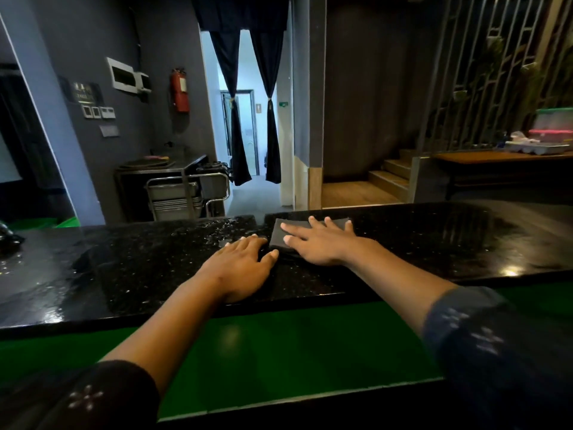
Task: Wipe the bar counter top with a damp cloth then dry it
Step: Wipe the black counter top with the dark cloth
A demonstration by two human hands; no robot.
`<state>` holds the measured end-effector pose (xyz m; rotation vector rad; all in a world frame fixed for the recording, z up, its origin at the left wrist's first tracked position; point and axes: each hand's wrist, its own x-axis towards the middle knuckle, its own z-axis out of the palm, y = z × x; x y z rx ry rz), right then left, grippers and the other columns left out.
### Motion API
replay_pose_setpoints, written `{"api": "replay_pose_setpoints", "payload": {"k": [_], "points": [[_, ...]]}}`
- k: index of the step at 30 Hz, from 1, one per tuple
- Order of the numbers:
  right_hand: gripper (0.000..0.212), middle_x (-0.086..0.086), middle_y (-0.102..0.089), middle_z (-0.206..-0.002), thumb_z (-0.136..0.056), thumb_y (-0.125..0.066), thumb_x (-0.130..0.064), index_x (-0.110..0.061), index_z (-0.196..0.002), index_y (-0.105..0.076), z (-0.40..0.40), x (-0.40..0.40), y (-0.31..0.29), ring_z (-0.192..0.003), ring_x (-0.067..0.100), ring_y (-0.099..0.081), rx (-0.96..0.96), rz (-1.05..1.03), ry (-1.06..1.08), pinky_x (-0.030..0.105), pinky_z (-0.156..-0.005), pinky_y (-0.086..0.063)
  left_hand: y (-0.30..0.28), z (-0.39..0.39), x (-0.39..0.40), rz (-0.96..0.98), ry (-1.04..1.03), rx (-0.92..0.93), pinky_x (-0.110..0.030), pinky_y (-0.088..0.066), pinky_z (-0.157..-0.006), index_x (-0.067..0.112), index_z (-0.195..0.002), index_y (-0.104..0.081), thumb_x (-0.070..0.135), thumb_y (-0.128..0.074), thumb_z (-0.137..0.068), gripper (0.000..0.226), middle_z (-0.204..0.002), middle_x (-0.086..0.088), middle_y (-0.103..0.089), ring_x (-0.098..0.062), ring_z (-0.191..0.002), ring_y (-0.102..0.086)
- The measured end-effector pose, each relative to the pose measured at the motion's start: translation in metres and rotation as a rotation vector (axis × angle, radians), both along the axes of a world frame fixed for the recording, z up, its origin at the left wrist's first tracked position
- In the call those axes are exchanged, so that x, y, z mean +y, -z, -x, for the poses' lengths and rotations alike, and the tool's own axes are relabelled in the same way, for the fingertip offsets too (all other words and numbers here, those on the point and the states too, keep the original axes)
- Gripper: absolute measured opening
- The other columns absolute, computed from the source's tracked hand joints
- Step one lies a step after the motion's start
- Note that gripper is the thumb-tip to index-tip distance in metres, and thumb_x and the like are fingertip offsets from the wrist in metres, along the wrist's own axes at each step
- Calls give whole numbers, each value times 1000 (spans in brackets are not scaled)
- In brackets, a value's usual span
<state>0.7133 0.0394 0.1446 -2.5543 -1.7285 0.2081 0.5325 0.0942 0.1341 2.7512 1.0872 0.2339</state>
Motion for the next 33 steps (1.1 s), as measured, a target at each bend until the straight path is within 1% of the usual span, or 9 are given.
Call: {"api": "replay_pose_setpoints", "payload": {"k": [4,8,12,16,19,24,27,29,33], "points": [[51,-3,2,-165,-93,-11,-72,-65,-143,-4,-29,-53,4,-151,31,2,-29,-7,-33,62,-113,6,0,4,-6,20,26,46,-37,-2,-120,24,-154,-9,73,-11,-87,83,-161,0,-4,-16,-148,-2],[52,-2,1,-165,-92,-10,-73,-64,-144,-6,-81,-52,-2,-151,31,2,0,20,173,62,-114,7,3,-1,-4,10,8,34,-35,0,-120,22,-154,-9,59,-13,-96,69,-161,0,-2,-14,-148,1],[57,9,6,-165,-94,-11,-71,-57,-149,-6,-78,9,-5,-148,41,7,-29,36,282,70,-110,11,4,-5,-3,4,-6,16,-33,0,-117,21,-154,-12,52,-17,-100,62,-162,-1,-5,-15,-148,-1],[59,12,6,-164,-93,-12,-72,-55,-149,-7,-28,59,-2,-147,45,9,-44,14,75,73,-107,13,2,-5,2,4,-9,46,-34,-2,-120,24,-154,-13,54,-18,-99,62,-161,0,-6,-14,-148,-2],[60,6,3,-165,-92,-14,-74,-57,-149,-8,-37,53,-5,-149,40,7,-5,9,16,70,-110,11,1,-3,4,25,0,57,-35,-1,-120,26,-153,-12,55,-18,-98,62,-161,0,-5,-14,-148,-2],[61,3,2,-165,-91,-14,-75,-56,-149,-11,-113,6,-7,-150,36,5,29,5,294,68,-112,10,4,-3,5,10,1,52,-35,0,-119,25,-154,-11,54,-17,-99,62,-161,0,-4,-15,-148,-1],[61,5,4,-165,-92,-14,-73,-55,-150,-10,-115,-9,-9,-150,37,6,23,27,370,69,-111,10,5,-6,8,3,-16,40,-36,-2,-119,24,-153,-14,54,-18,-99,63,-161,-1,-6,-17,-148,-4],[59,7,5,-165,-93,-12,-72,-55,-150,-8,-91,-13,-11,-149,39,7,20,32,323,69,-110,11,5,-8,8,1,-23,31,-37,-3,-119,23,-153,-16,53,-20,-99,62,-161,-2,-9,-19,-148,-7],[55,3,4,-165,-93,-11,-72,-60,-146,-6,-26,-40,0,-150,36,6,5,-5,93,67,-112,12,3,-6,6,7,-18,34,-37,-3,-118,21,-153,-17,51,-21,-100,61,-161,-3,-10,-20,-148,-8]]}}
